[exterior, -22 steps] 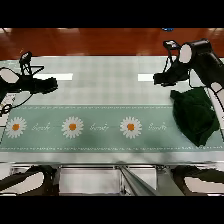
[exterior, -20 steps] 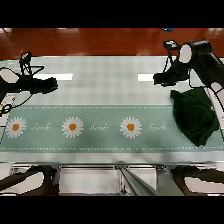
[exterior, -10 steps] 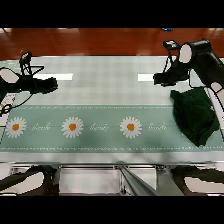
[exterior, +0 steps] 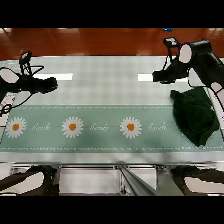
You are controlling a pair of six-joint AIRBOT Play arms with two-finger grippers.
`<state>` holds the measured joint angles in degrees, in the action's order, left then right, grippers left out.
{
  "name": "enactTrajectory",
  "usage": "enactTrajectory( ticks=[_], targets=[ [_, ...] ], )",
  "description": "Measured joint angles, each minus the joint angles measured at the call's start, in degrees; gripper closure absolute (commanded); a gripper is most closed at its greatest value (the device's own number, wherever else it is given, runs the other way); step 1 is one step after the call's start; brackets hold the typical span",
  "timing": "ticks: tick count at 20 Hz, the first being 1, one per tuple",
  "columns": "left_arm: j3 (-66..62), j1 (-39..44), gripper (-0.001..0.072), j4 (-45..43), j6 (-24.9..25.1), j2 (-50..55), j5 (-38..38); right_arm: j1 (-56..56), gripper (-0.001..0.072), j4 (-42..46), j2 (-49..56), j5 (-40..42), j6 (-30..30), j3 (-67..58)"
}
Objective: Fold the shirts.
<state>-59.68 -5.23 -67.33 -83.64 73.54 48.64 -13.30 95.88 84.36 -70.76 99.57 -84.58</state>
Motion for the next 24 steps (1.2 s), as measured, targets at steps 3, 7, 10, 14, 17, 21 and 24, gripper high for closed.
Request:
enactTrajectory(
  ticks=[3,7,10,14,17,21,24],
  targets=[
    [-4.9,-0.9,0.0245,0.0,0.0,-0.1,1.6,0.1,0.0296,5.6,-2.8,2.1,-0.5,-0.3],
    [-15.8,-2.9,0.0198,0.0,0.3,-0.5,11.6,5.3,0.0296,14.7,-12.1,0.5,-0.5,2.0],
    [-16.7,-3.2,0.0198,2.6,2.6,-3.9,18.5,13.7,0.0296,16.1,-22.7,-0.2,0.5,11.8],
    [-4.7,-1.1,0.0198,7.2,5.6,-13.9,18.1,24.4,0.0296,12.6,-34.4,1.3,0.5,29.3],
    [5.9,0.9,0.0198,8.7,6.3,-19.8,14.0,30.4,0.0296,9.2,-35.6,4.6,-1.3,37.4],
    [14.7,2.5,0.0198,9.6,6.7,-22.0,11.1,34.8,0.0296,4.2,-29.2,9.0,-5.2,41.0],
    [17.0,2.8,0.0198,9.9,6.8,-21.6,9.5,35.8,0.0311,-0.3,-21.9,12.9,-8.4,41.9]
  ],
)
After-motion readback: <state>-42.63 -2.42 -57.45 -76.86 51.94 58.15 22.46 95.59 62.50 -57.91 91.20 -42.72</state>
